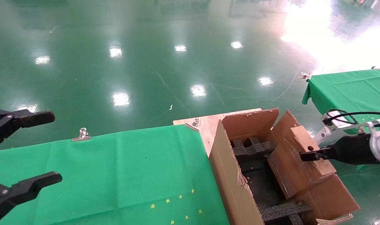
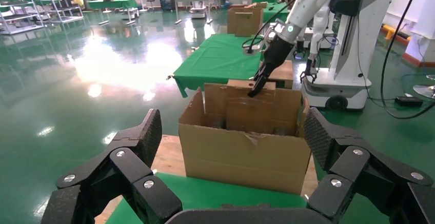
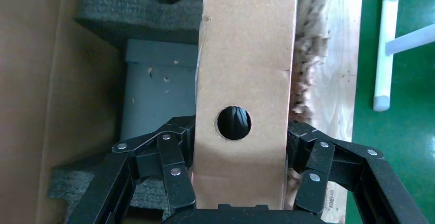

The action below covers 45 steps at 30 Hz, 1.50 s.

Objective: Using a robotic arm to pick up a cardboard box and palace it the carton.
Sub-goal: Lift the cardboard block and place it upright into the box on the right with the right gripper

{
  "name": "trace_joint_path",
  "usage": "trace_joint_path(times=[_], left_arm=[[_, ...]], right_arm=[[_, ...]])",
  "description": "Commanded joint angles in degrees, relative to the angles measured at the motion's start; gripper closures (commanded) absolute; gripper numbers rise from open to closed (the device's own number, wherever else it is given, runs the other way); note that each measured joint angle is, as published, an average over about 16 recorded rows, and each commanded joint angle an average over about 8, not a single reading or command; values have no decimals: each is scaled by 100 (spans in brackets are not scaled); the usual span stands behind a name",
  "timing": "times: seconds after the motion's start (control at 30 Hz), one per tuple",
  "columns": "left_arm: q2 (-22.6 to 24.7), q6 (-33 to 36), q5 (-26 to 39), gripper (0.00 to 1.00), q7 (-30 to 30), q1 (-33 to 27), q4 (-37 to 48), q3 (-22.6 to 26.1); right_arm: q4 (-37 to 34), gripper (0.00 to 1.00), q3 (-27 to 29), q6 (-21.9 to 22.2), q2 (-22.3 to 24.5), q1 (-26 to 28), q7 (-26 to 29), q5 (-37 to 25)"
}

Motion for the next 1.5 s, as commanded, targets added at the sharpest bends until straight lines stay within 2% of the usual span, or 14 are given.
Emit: trace_joint_path(times=[0.03,0.7,1.3,1.33,1.5], left_arm=[[0,0,0,0,0,0,0,0],[0,0,0,0,0,0,0,0],[0,0,0,0,0,0,0,0],[0,0,0,0,0,0,0,0],[-1,-2,-1,0,0,1,1,0]], right_arm=[[-50,100,-24,93,-67,-82,-57,-2],[-1026,100,-48,554,-841,-649,-424,307],[-1971,100,-99,940,-1578,-925,-1020,257],[-2022,96,-98,954,-1616,-933,-1043,258],[-2187,33,-93,983,-1734,-946,-1101,265]])
